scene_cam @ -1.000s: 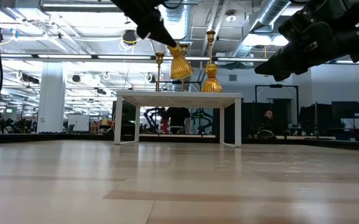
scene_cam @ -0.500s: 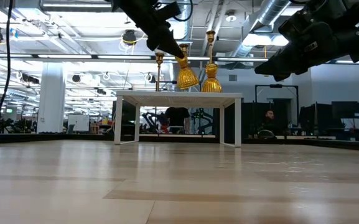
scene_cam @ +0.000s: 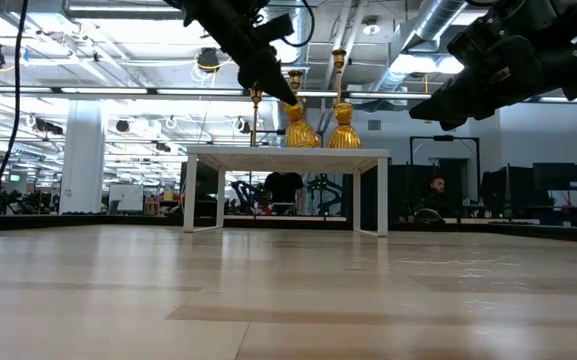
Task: Pick & Place candle stick holders
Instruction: Put the top orange candle holder on the shelf
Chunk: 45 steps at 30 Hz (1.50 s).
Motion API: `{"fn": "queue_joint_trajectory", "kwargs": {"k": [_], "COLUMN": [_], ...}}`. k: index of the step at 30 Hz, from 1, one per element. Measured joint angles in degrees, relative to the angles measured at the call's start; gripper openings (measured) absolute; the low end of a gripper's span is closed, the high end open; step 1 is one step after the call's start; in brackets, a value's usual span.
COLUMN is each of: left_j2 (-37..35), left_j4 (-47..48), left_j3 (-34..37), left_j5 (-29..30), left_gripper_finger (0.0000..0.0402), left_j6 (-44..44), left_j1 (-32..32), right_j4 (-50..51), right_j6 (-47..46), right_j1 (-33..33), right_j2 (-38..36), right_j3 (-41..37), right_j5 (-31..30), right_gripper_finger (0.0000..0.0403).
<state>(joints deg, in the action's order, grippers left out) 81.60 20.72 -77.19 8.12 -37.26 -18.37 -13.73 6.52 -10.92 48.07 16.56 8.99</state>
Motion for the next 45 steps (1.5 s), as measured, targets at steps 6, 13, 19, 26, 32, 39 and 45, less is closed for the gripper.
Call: {"fn": "queue_joint_trajectory", "kwargs": {"k": [6,13,19,26,32,39,45], "left_j2": [0.07,0.07,0.05,0.05,0.07,0.14,0.20], "left_j4": [1.67,1.89,1.93,2.02,1.69,0.90,-0.25], "left_j3": [-0.02,-0.02,-0.07,-0.07,-0.01,0.09,0.20], "left_j5": [6.23,4.21,1.83,1.70,1.35,1.34,1.48], "left_gripper_finger": [0.0012,0.0016,0.0014,0.0018,0.0043,0.0056,0.0056], "left_j6": [0.02,0.05,0.45,2.34,3.24,3.23,3.28], "left_j1": [0.06,0.26,0.33,0.31,0.31,0.31,0.31], "right_j4": [0.00,0.02,0.02,0.02,0.02,0.02,0.02], "right_j6": [0.00,0.00,0.00,0.00,0.00,0.00,0.00], "right_j1": [0.00,0.00,0.00,0.00,0.00,0.00,0.00], "right_j2": [0.00,0.00,0.00,0.00,0.00,0.00,0.00], "right_j3": [0.00,0.00,0.00,0.00,0.00,0.00,0.00], "right_j5": [0.00,0.00,0.00,0.00,0.00,0.00,0.00], "right_gripper_finger": [0.0000,0.0000,0.0000,0.0000,0.0000,0.0000,0.0000]}}
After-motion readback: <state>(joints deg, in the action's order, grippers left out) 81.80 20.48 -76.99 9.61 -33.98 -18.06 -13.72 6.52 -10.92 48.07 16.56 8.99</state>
